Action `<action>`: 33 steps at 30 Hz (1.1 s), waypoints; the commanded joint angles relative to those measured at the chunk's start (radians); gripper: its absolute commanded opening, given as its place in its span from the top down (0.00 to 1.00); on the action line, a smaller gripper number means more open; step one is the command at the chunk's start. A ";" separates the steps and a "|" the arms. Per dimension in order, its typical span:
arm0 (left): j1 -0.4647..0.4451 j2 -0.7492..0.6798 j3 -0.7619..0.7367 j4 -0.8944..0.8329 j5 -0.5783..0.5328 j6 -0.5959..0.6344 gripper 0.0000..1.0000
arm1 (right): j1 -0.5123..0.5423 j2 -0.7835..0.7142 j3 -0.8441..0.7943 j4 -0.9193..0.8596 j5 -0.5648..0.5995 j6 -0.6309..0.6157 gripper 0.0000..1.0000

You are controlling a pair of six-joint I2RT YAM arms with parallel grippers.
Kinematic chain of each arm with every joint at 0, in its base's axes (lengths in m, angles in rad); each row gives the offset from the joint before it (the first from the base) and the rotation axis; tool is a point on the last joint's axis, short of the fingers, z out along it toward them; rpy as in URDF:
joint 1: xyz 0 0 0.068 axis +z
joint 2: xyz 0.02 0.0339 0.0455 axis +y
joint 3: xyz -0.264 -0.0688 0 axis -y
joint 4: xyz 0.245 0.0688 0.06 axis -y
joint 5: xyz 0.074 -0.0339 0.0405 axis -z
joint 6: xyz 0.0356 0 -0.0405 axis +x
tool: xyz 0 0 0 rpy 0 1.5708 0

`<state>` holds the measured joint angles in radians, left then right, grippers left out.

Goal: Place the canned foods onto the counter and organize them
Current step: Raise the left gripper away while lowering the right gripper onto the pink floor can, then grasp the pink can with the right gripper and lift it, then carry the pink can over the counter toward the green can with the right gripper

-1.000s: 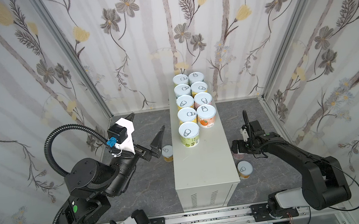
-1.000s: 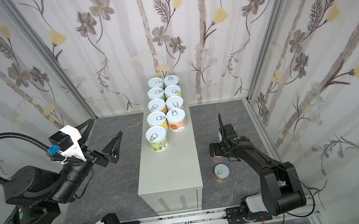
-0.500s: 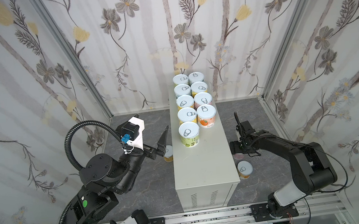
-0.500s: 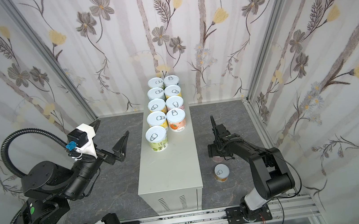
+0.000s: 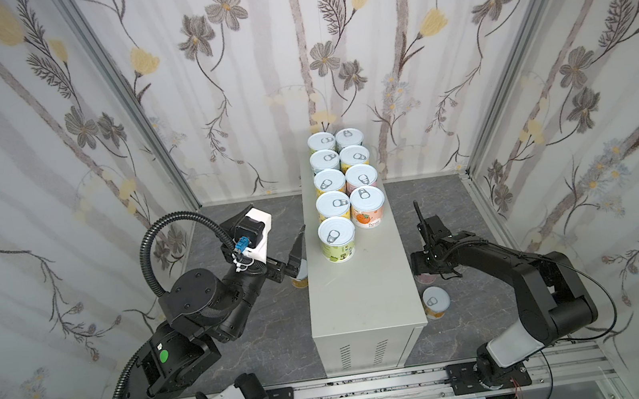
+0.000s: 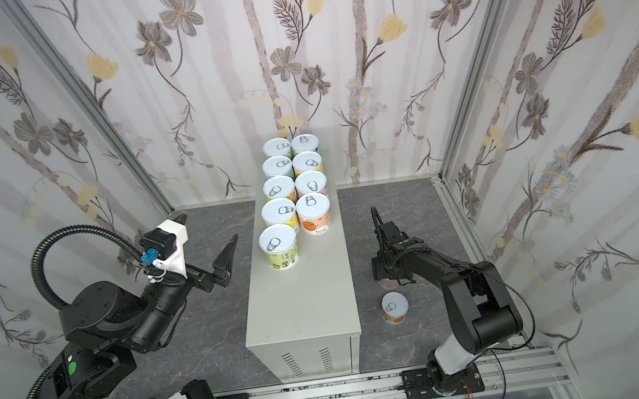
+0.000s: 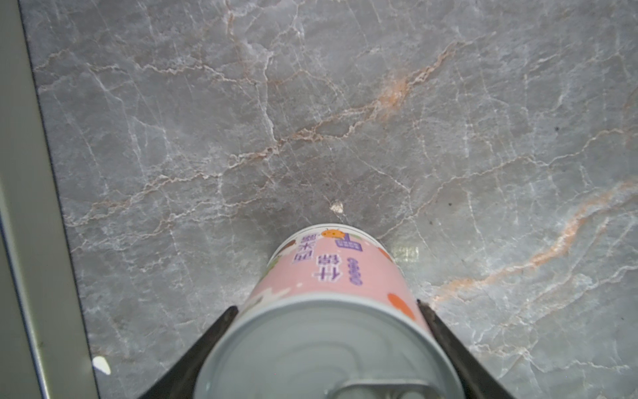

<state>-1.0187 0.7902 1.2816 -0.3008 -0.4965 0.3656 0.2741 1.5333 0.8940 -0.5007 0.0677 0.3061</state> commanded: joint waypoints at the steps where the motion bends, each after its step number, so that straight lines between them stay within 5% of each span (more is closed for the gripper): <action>1: 0.003 -0.006 0.005 0.015 -0.024 0.024 0.00 | -0.012 -0.072 0.035 -0.060 0.008 0.018 0.51; 16: 0.032 -0.005 0.005 0.013 0.005 0.119 0.00 | -0.018 -0.367 0.585 -0.551 -0.131 -0.070 0.55; 33: 0.041 0.009 0.057 -0.029 0.034 0.127 0.00 | 0.344 -0.306 0.966 -0.763 -0.105 -0.106 0.52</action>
<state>-0.9798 0.7975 1.3354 -0.3374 -0.4774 0.4805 0.5823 1.2087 1.8160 -1.2537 -0.0650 0.2142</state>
